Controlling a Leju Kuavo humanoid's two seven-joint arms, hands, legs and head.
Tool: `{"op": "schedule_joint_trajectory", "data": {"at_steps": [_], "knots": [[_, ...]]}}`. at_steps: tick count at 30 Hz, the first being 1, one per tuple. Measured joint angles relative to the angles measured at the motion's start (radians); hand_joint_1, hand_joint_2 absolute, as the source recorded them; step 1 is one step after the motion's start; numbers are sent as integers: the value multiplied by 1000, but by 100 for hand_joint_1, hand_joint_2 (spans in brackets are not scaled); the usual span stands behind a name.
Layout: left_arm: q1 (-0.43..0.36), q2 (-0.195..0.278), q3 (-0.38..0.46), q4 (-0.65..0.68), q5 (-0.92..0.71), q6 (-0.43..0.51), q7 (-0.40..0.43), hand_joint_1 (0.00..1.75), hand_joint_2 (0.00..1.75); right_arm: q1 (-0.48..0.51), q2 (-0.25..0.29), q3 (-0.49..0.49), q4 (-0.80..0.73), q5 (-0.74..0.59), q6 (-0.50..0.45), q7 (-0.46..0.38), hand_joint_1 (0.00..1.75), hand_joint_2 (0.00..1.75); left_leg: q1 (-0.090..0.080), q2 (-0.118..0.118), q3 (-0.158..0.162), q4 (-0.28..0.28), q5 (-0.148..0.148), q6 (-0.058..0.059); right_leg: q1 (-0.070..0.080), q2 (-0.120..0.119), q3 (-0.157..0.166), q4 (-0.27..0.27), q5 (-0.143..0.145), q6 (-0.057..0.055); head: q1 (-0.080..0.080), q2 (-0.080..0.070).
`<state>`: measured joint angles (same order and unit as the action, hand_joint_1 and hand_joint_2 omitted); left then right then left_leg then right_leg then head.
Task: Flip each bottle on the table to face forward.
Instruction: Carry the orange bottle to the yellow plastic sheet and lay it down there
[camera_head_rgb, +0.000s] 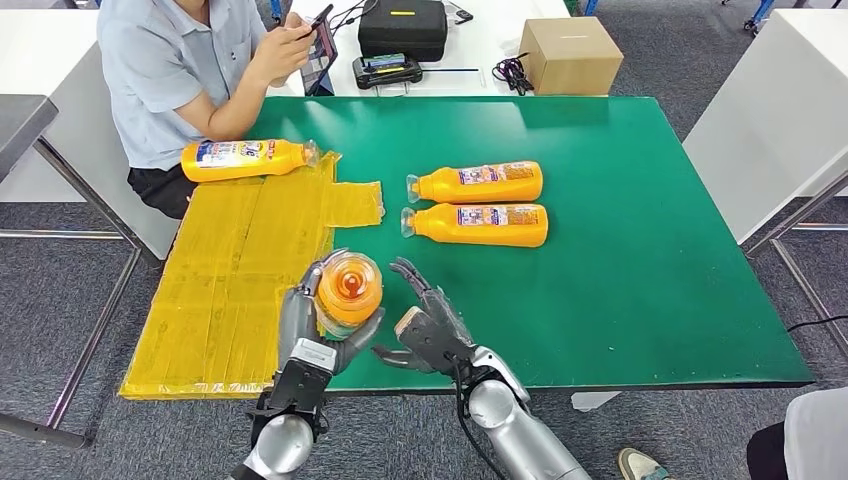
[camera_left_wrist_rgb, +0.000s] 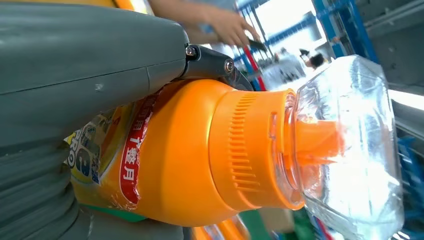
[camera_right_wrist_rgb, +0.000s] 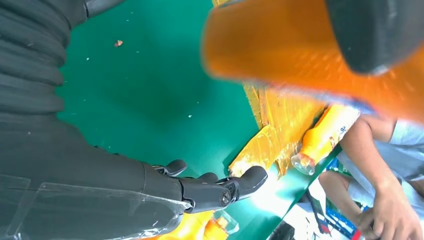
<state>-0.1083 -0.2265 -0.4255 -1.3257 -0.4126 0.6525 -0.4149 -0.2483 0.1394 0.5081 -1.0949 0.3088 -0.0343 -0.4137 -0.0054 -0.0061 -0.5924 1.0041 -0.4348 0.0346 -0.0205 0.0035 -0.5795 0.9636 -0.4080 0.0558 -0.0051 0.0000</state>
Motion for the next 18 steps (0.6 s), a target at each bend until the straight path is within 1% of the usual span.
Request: {"op": "schedule_joint_trajectory", "data": {"at_steps": [3,8,12,15,18], "knots": [[-2,12,52,-3,-141,30,39,175,175,20,-1,-9,-27,13,0,-3,0,175,0,0,0,0,0,0,0,0,0,0,0,0,0,0],[-4,18,148,-5,-456,46,110,175,175,43,-2,-21,-60,20,10,-5,0,175,0,0,0,0,0,0,0,0,0,0,0,0,0,0],[-14,23,212,8,-668,48,198,175,175,50,-2,-27,-70,18,23,-6,0,175,0,0,0,0,0,0,0,0,0,0,0,0,0,0],[-32,33,243,36,-779,47,266,175,175,54,-1,-31,-71,15,32,-8,0,175,0,0,0,0,0,0,0,0,0,0,0,0,0,0],[-57,52,256,77,-875,44,350,175,175,56,1,-35,-72,11,41,-10,0,175,0,0,0,0,0,-1,0,0,0,0,0,0,0,0]]}}
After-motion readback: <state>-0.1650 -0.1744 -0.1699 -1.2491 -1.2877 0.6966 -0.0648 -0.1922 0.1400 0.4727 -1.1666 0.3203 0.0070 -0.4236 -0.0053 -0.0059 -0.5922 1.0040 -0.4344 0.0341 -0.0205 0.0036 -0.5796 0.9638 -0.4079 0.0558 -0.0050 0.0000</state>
